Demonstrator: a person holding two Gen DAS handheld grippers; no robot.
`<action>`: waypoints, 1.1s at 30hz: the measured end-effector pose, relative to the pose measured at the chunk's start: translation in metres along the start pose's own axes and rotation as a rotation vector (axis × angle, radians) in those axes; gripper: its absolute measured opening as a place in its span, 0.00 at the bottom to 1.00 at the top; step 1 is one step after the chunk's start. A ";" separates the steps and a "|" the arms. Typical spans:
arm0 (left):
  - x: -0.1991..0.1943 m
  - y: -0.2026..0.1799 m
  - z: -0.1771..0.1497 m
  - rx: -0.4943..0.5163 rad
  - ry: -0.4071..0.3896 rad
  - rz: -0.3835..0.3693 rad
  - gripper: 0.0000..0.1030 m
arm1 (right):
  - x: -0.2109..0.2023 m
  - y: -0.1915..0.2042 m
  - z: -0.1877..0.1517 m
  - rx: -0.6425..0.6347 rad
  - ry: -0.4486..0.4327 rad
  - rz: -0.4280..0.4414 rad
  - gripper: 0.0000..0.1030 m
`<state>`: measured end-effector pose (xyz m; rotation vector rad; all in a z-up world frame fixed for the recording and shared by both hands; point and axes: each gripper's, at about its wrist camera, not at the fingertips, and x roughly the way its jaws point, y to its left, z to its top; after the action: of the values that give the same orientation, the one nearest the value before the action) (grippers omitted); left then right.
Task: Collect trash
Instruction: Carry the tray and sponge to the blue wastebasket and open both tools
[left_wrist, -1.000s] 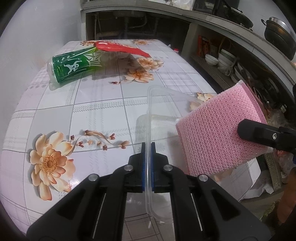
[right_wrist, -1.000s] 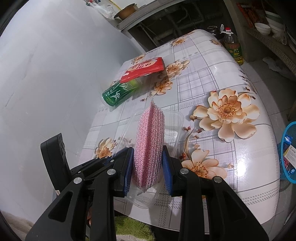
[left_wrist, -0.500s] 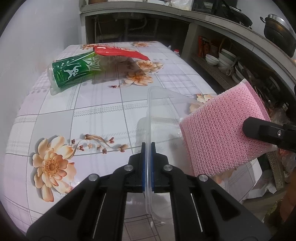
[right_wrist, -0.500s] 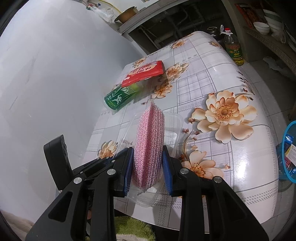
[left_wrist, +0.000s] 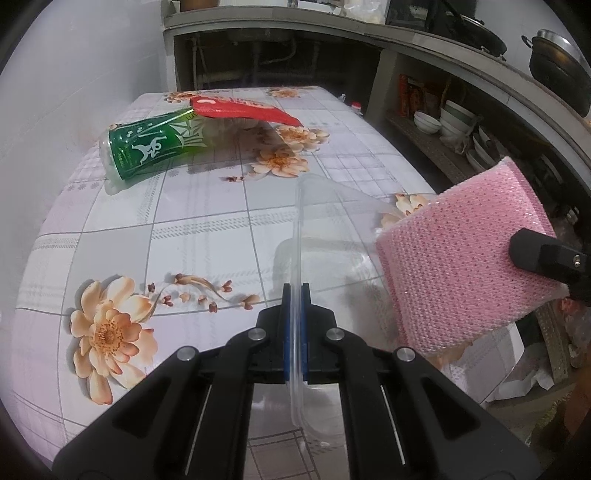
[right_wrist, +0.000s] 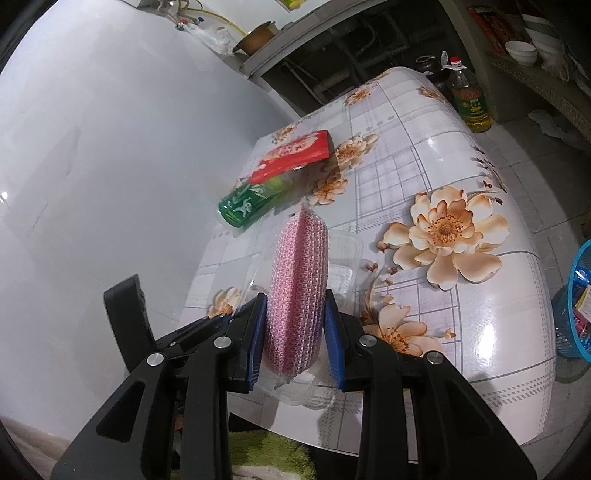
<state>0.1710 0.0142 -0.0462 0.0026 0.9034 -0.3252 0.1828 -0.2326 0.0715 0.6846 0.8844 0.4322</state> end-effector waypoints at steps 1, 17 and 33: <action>0.000 0.001 0.001 0.000 -0.003 0.001 0.02 | -0.002 0.001 0.000 -0.002 -0.007 0.007 0.28; -0.003 -0.030 0.023 0.064 -0.016 0.037 0.02 | -0.048 -0.028 0.004 0.057 -0.131 0.109 0.28; 0.017 -0.133 0.069 0.281 -0.026 -0.091 0.02 | -0.157 -0.110 -0.006 0.217 -0.429 0.003 0.28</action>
<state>0.1969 -0.1264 0.0011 0.2161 0.8273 -0.5340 0.0954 -0.4032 0.0795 0.9360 0.5261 0.1796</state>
